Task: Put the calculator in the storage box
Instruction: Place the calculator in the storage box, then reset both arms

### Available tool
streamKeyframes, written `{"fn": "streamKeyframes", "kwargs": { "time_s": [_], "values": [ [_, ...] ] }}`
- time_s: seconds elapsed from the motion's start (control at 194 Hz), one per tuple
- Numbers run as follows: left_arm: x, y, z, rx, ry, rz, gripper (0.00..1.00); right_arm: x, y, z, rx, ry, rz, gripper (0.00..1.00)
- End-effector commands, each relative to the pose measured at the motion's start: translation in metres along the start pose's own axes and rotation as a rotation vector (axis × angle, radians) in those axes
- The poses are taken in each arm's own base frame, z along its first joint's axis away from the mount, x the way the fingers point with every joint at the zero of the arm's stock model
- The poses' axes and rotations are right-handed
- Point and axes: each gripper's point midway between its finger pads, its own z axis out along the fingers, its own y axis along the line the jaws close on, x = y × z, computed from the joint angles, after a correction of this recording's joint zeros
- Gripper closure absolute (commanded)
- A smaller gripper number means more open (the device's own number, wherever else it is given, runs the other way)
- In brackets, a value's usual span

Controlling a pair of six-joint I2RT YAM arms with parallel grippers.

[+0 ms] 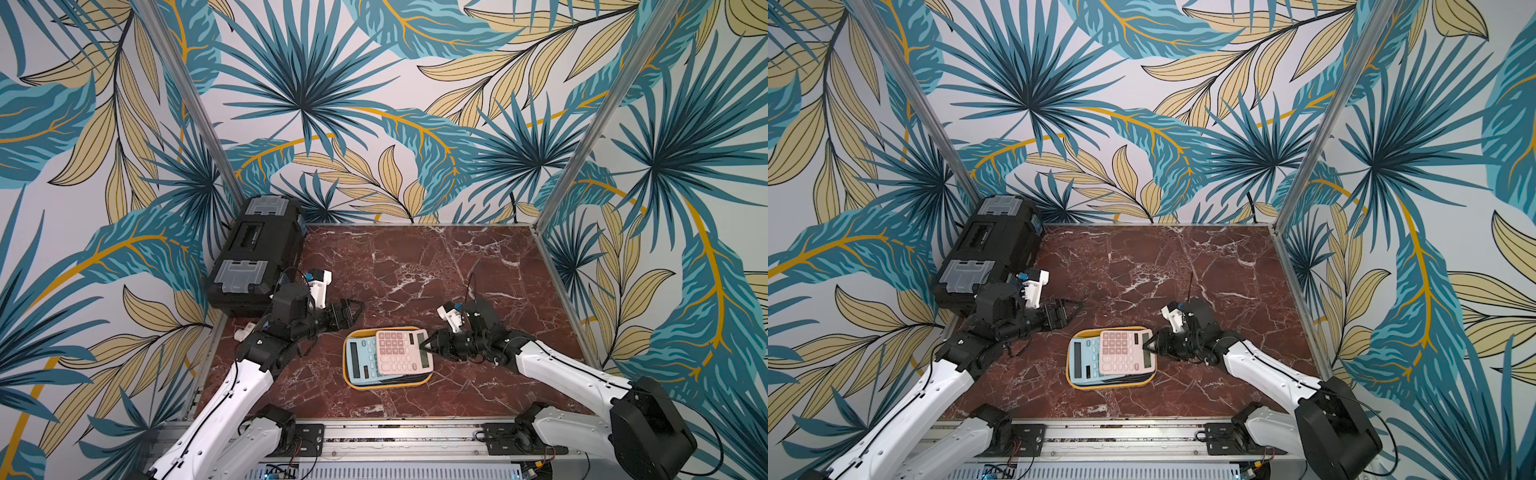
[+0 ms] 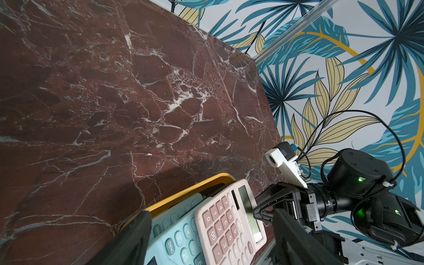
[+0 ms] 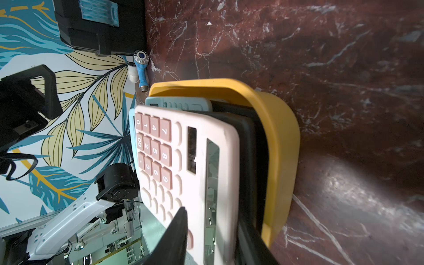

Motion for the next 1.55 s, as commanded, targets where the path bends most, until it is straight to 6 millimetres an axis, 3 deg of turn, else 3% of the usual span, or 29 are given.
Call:
{"fn": "streamKeyframes", "kwargs": {
  "time_s": [0.0, 0.574, 0.801, 0.904, 1.013, 1.049, 1.23, 1.359, 1.545],
  "values": [
    [0.002, 0.003, -0.003, -0.004, -0.008, 0.003, 0.11, 0.0, 0.003, -0.009, 0.033, -0.012, -0.045, 0.59],
    [0.005, 0.004, -0.014, -0.022, -0.03, 0.009, 0.0, -0.005, -0.004, -0.025, 0.153, -0.041, -0.087, 0.56],
    [-0.003, 0.0, -0.036, -0.075, -0.088, 0.051, 0.0, -0.011, -0.001, -0.039, 0.195, -0.081, -0.13, 0.39],
    [-0.009, 0.002, -0.051, -0.126, -0.131, 0.086, 0.0, -0.016, 0.005, -0.048, 0.2, -0.118, -0.162, 0.24],
    [-0.017, 0.001, -0.068, -0.159, -0.195, 0.13, 0.0, -0.022, 0.016, -0.058, 0.201, -0.145, -0.207, 0.01],
    [-0.019, 0.002, -0.074, -0.169, -0.22, 0.144, 0.0, -0.023, 0.017, -0.062, 0.217, -0.152, -0.22, 0.0],
    [-0.024, 0.019, -0.1, -0.264, -0.359, 0.171, 0.0, -0.04, 0.023, -0.089, 0.295, -0.269, -0.318, 0.0],
    [-0.025, 0.043, -0.111, -0.368, -0.444, 0.189, 0.0, -0.057, 0.01, -0.111, 0.424, -0.392, -0.391, 0.01],
    [-0.023, 0.073, -0.1, -0.457, -0.467, 0.211, 0.0, -0.08, -0.02, -0.147, 0.686, -0.568, -0.501, 0.01]
  ]
}}
